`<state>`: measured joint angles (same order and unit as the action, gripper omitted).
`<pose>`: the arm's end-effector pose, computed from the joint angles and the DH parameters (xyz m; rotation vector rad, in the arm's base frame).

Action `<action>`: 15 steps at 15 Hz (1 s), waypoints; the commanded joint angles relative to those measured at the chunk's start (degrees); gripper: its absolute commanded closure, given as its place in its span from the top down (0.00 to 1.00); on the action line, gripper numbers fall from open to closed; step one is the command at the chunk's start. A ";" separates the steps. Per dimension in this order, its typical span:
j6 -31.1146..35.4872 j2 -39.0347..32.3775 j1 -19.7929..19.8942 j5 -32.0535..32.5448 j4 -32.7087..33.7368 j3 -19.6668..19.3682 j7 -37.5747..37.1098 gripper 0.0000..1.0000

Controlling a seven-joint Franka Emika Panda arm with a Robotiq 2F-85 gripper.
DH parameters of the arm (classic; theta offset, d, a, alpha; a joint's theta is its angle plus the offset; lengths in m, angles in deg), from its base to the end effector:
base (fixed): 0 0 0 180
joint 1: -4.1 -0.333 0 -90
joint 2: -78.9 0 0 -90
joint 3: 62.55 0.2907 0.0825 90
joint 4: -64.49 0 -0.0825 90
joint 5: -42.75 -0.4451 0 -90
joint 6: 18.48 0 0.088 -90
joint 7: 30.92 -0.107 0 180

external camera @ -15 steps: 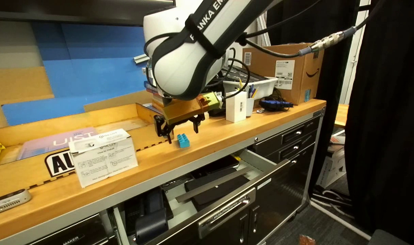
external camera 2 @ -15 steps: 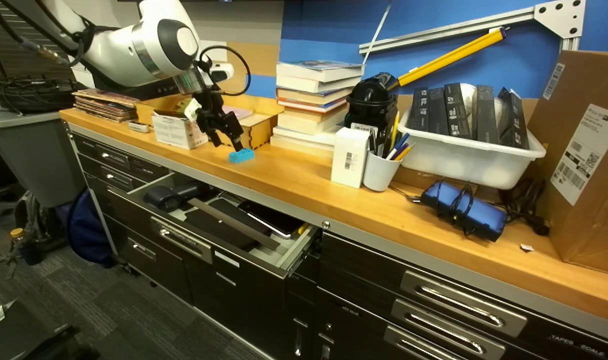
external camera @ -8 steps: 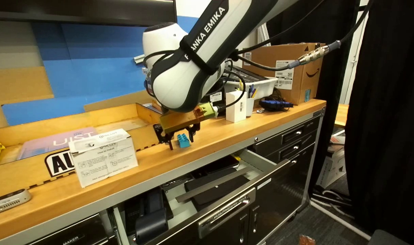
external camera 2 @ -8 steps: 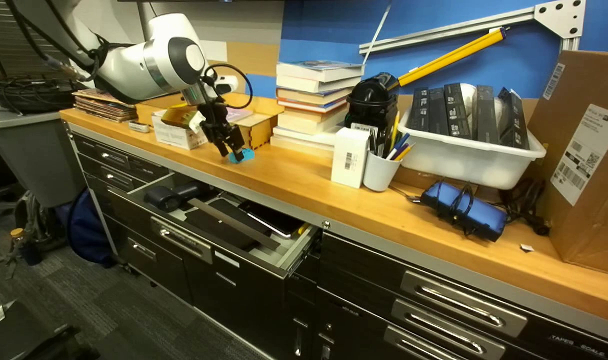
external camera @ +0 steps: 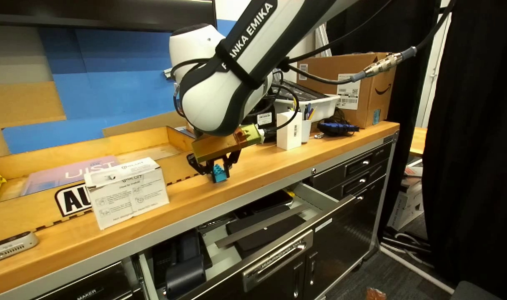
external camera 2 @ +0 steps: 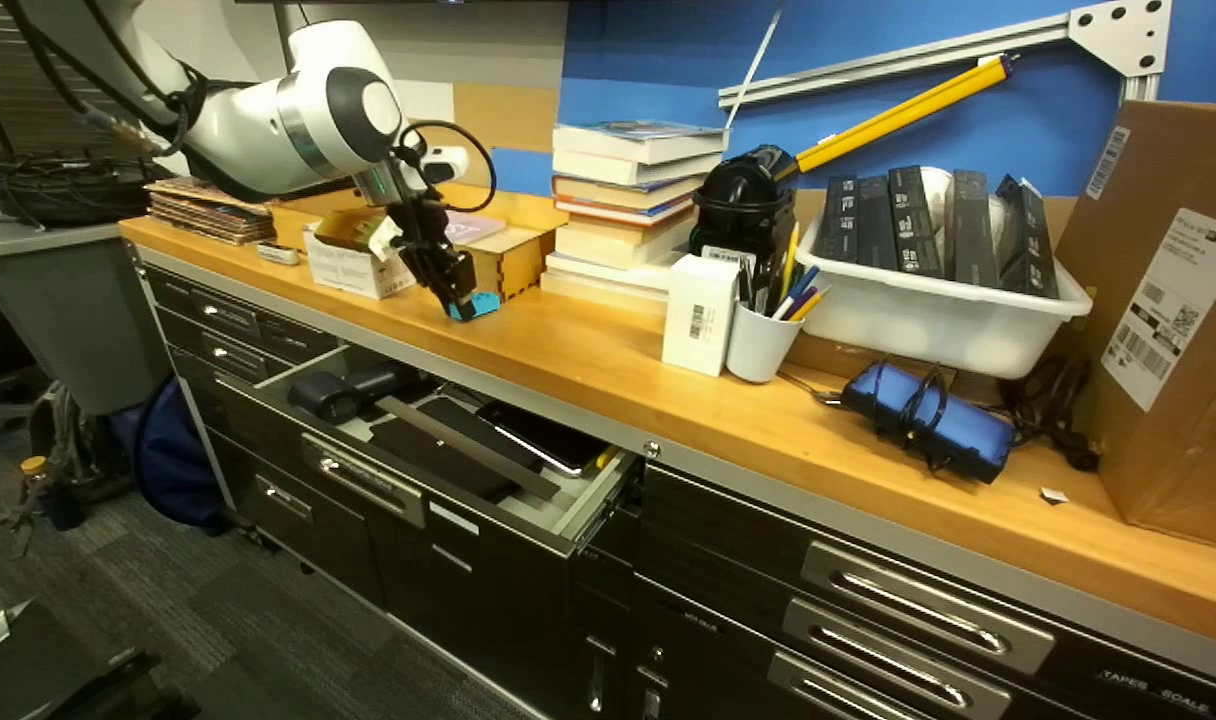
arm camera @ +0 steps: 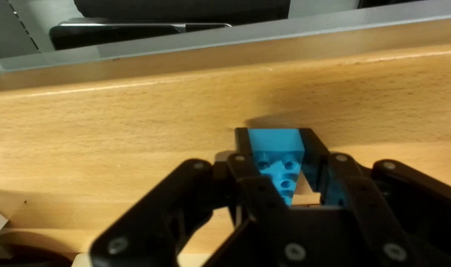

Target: Put the blue object in the drawer and then close the drawer.

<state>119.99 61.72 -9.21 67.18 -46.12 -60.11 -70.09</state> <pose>0.6491 0.1801 0.2905 2.9239 -0.1713 0.4460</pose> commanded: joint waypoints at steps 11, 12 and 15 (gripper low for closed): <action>-3.37 20.85 1.18 -8.33 -26.01 5.32 0.15 0.11; -1.89 20.89 1.23 -6.49 -26.92 5.84 -1.17 0.11; 2.37 19.95 1.44 -2.50 -28.34 6.93 -5.11 0.11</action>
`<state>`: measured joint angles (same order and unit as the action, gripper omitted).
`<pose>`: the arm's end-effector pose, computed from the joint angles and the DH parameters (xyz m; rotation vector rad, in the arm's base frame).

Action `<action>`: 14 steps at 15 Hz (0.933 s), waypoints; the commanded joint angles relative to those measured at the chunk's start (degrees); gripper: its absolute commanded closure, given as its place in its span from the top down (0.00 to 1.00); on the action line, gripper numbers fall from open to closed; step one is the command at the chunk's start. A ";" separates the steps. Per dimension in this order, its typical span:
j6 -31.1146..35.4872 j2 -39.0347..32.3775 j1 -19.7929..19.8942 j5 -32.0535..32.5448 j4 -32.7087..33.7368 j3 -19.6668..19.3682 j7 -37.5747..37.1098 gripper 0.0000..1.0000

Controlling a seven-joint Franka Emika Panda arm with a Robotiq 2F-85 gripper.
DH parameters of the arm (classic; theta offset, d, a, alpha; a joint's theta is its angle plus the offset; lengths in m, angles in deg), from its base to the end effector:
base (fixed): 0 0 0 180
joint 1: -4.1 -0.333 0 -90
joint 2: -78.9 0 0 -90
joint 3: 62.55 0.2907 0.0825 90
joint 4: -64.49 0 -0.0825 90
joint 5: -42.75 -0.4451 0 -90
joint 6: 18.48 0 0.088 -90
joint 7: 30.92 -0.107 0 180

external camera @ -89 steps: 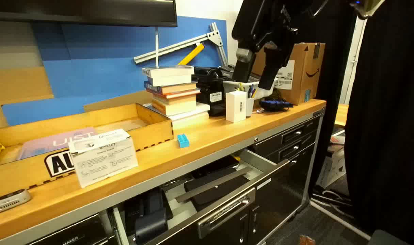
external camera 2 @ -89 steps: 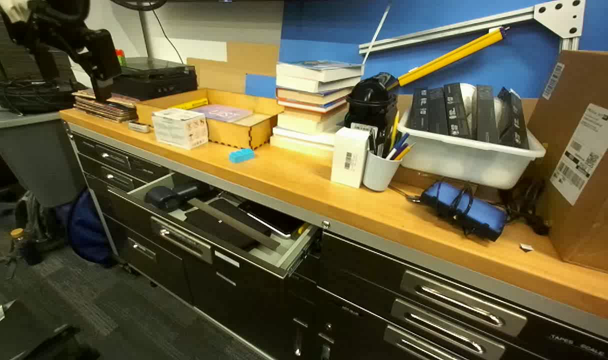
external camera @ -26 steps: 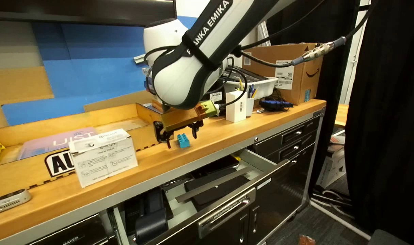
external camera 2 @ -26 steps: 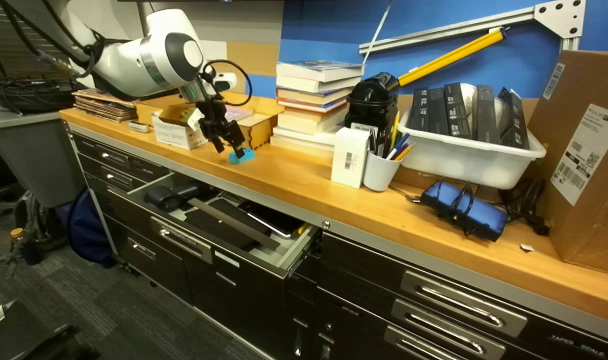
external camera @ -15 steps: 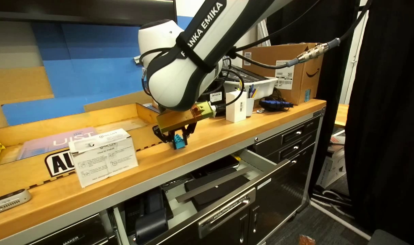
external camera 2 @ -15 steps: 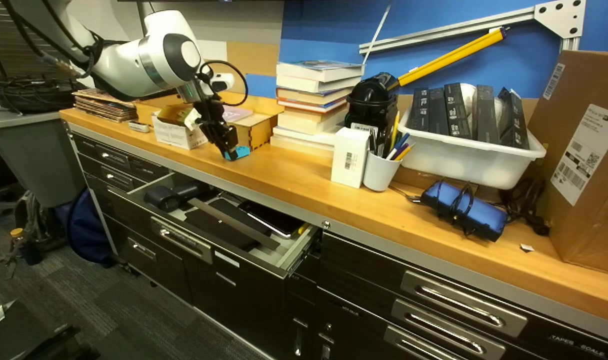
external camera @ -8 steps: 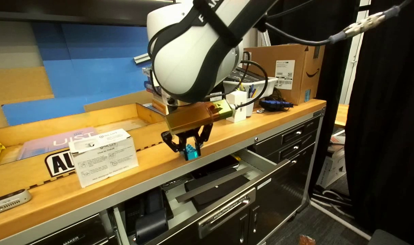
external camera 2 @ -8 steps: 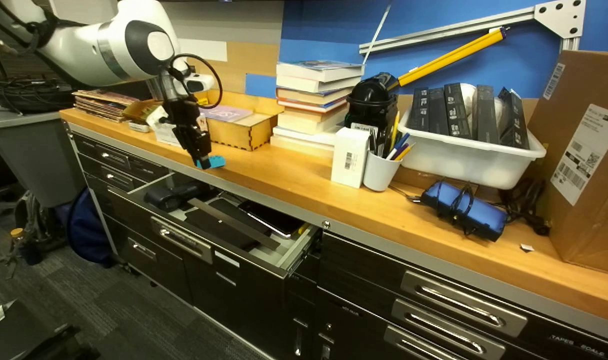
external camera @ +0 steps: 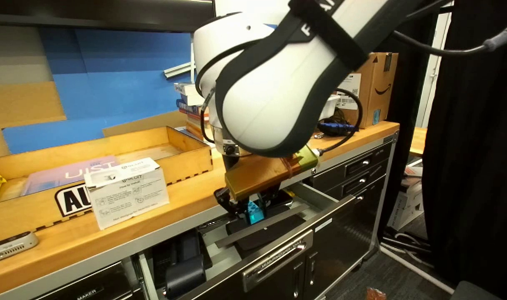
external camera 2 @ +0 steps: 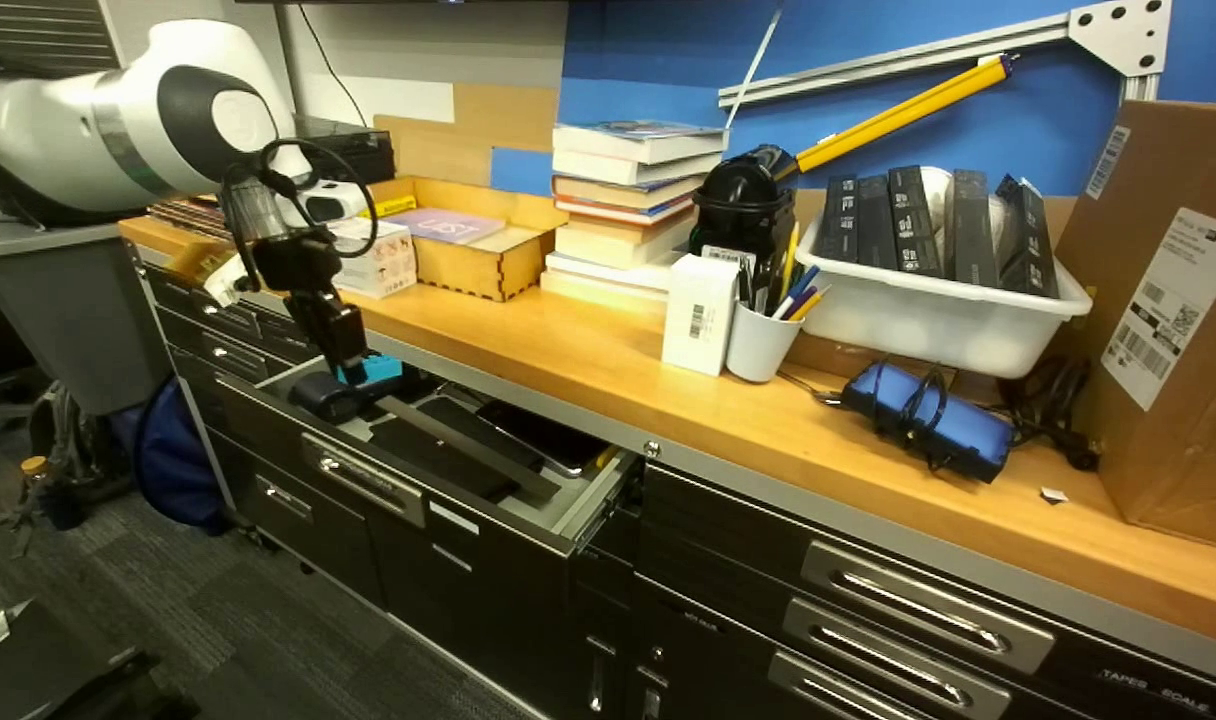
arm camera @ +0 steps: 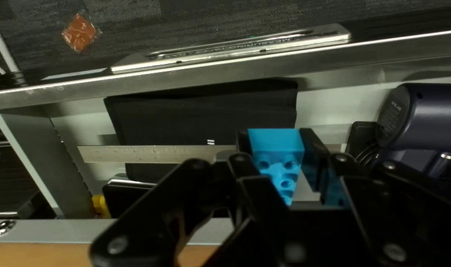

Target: Put the blue object in the drawer and then close the drawer.

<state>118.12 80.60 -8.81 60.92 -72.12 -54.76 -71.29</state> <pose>0.5051 0.1874 0.2661 2.9505 -0.1700 0.2058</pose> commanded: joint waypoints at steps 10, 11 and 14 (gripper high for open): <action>7.43 -1.46 0.53 9.37 -2.43 2.40 -9.50 0.98; 6.24 -0.55 0.44 6.29 -3.09 2.55 -6.61 1.00; 2.01 1.31 0.40 -5.97 -5.08 2.88 2.86 1.00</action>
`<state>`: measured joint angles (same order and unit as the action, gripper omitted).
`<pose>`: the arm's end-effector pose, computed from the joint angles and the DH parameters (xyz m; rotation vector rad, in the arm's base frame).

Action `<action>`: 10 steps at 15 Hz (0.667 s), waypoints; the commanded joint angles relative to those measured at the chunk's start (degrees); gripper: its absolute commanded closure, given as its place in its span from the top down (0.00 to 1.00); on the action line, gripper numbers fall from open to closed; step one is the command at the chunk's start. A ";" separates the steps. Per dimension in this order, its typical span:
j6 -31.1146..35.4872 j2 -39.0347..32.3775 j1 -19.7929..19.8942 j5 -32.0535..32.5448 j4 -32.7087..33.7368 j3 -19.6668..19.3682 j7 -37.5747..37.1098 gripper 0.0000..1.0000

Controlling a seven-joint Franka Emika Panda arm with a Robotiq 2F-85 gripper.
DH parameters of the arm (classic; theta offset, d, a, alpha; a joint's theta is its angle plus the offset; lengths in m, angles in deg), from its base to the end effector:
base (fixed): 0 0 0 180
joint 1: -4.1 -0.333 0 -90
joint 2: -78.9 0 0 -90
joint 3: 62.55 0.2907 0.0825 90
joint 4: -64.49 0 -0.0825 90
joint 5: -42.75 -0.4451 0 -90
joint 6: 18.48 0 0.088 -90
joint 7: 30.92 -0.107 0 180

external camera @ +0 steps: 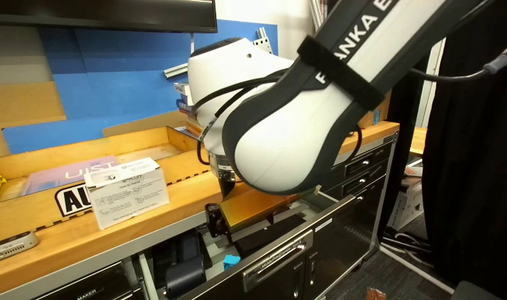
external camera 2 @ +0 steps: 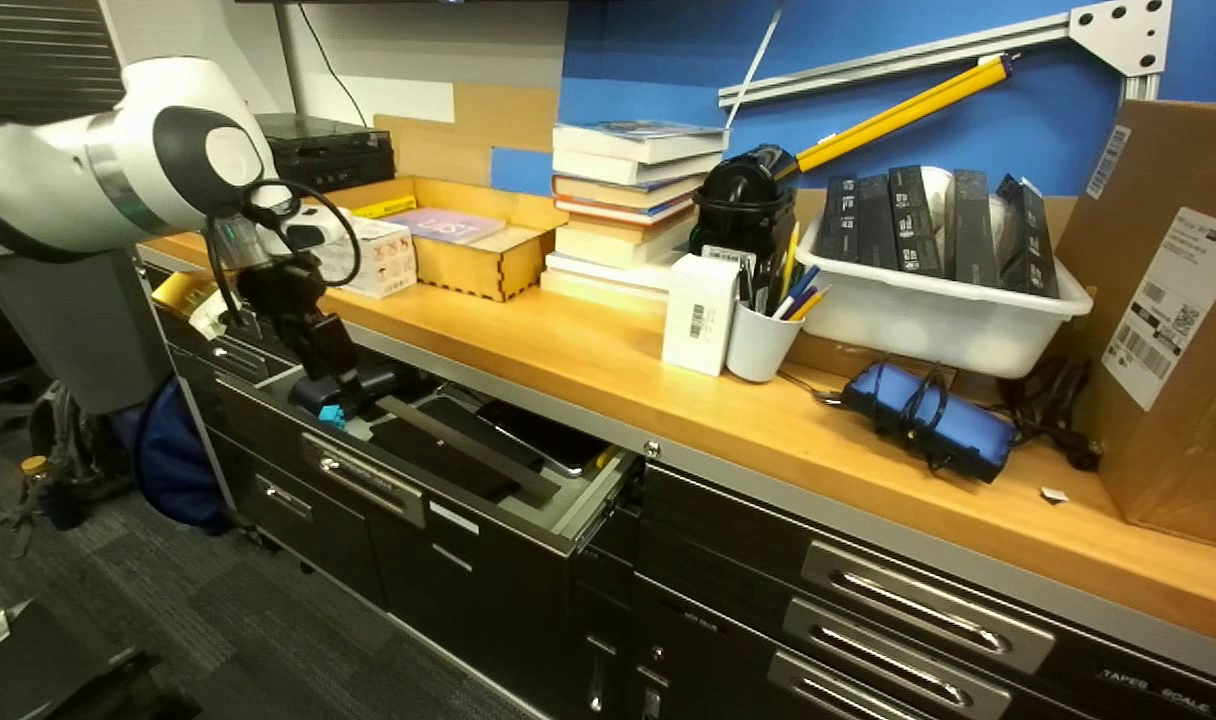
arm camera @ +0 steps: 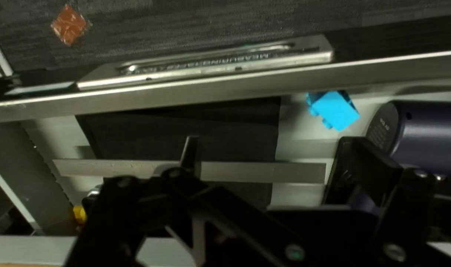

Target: Put the blue object in the drawer and then close the drawer.

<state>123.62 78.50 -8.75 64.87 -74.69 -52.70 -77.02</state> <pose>0.4868 0.2053 0.2346 2.9516 -0.1589 0.2562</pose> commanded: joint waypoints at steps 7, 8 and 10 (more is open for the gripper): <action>-12.47 2.59 0.70 -21.17 -2.82 1.00 21.10 1.00; -11.94 1.98 0.68 -20.39 -2.91 1.06 20.85 1.00; -10.82 0.21 0.58 -17.63 -2.83 1.15 19.21 1.00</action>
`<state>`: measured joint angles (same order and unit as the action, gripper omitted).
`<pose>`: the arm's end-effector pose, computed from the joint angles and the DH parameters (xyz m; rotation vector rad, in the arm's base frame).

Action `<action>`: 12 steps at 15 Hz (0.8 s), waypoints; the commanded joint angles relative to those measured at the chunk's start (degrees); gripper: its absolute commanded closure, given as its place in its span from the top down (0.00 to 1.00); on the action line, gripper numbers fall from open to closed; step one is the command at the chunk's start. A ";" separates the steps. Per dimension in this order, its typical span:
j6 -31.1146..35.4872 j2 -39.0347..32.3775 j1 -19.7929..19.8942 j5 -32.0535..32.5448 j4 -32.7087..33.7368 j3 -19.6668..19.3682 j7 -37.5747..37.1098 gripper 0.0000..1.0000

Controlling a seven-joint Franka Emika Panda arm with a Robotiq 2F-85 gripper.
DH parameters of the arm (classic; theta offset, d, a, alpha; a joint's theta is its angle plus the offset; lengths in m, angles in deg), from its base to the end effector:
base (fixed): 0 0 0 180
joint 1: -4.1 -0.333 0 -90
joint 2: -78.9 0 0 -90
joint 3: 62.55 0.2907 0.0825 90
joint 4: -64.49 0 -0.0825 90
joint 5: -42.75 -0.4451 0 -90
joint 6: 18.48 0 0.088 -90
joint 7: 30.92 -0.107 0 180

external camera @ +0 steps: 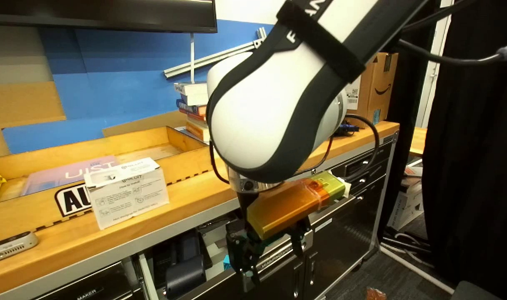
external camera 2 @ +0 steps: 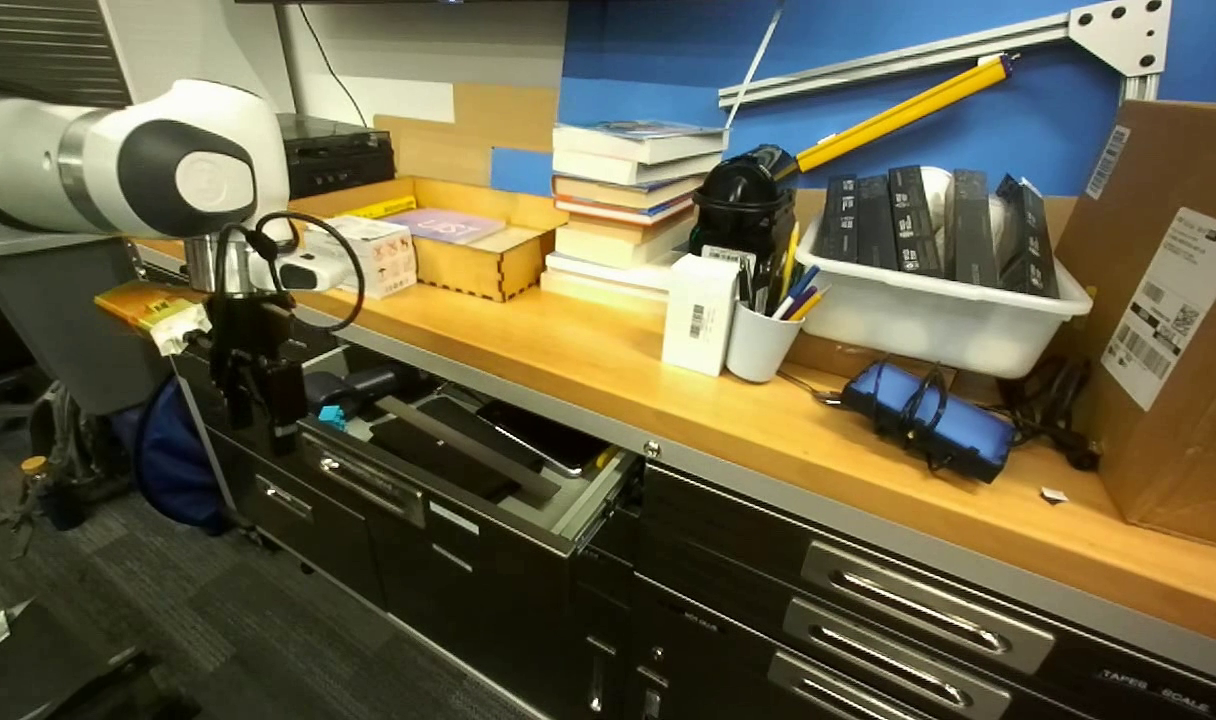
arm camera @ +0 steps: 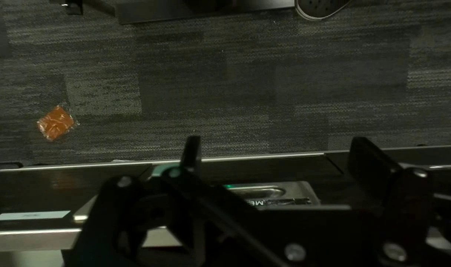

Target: Put the blue object in the drawer and then close the drawer.

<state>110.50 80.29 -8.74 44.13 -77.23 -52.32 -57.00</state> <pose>0.4497 0.1902 0.2133 3.0280 -0.0545 -0.2607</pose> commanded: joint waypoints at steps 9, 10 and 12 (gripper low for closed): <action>10.69 -10.73 -1.22 19.05 3.44 -1.45 -15.24 1.00; 11.62 -11.31 -1.50 19.97 4.40 -1.66 -16.50 1.00; 13.16 -12.66 -2.23 22.48 6.78 -2.18 -19.50 1.00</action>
<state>121.41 69.95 -9.23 63.00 -74.77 -53.09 -71.82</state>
